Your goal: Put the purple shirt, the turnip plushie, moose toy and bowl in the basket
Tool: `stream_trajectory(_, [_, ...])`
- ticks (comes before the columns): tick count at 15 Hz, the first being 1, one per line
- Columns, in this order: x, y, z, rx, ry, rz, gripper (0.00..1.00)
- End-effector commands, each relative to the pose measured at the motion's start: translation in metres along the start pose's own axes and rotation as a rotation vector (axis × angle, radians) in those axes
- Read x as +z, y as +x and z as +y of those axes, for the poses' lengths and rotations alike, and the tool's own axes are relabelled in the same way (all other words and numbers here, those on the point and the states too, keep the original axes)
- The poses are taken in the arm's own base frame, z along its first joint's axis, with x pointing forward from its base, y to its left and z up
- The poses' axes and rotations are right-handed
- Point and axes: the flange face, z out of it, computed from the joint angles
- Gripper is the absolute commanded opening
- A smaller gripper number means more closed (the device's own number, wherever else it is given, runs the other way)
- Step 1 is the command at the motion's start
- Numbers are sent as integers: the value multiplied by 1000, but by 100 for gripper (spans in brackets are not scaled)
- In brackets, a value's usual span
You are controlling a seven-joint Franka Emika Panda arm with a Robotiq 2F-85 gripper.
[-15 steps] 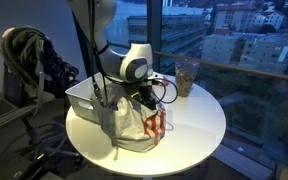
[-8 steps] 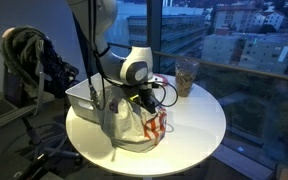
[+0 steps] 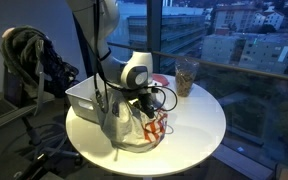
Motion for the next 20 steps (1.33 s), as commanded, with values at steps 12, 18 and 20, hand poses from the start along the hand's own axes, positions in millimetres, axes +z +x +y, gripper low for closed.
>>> stream_trajectory(12, [-37,-7,-7,-57,26,-30,4])
stream_trajectory(18, [-90,-22,-2,-108,51,-84,4])
stream_trajectory(20, [-111,-29,-1,-140,52,-124,4])
